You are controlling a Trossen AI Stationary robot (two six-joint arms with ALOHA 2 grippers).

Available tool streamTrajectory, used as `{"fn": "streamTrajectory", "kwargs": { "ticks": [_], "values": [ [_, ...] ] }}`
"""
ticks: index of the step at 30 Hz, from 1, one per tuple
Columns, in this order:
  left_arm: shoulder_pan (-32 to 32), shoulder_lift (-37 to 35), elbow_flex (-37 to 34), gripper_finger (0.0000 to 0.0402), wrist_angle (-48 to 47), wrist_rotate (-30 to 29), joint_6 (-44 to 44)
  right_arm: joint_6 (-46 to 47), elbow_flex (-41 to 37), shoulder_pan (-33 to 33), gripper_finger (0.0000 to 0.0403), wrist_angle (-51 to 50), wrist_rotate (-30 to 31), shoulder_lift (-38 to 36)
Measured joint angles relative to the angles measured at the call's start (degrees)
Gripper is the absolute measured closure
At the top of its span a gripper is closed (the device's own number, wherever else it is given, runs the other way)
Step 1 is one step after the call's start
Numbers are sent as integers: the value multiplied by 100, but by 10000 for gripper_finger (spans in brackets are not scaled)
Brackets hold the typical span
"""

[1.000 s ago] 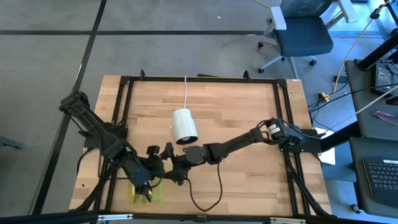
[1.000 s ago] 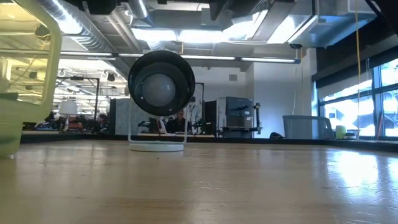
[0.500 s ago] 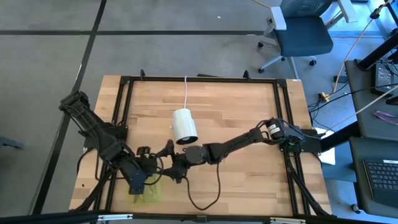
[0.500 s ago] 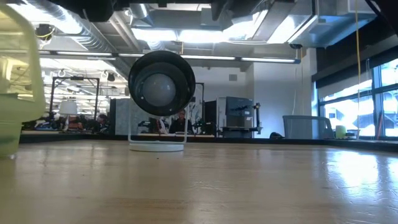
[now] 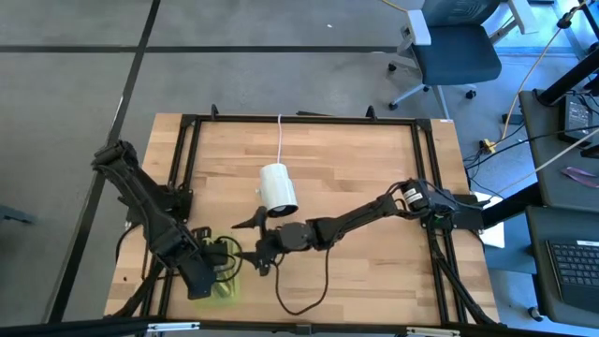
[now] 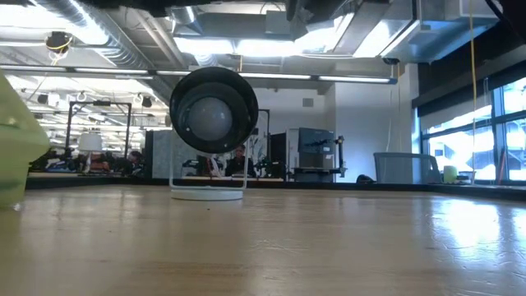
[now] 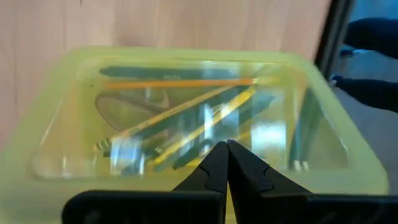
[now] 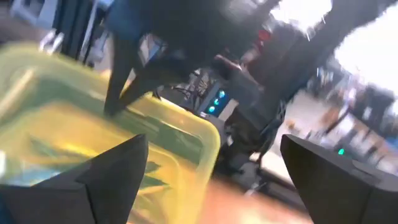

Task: Pick & place school supplies into a supply box
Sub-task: Close the supply box

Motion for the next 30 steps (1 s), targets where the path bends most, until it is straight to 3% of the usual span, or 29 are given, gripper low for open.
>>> {"fn": "streamTrajectory", "kwargs": {
  "ticks": [8,15,30],
  "values": [
    [-83,402,-110,399,16,247,-132,1728,2,188,34,-487,242,-12],
    [-258,401,-152,401,-32,112,-226,2188,2,308,34,-826,307,-12],
    [-377,396,-1291,398,885,215,-526,2773,2,327,34,-909,332,-15]
  ]
}}
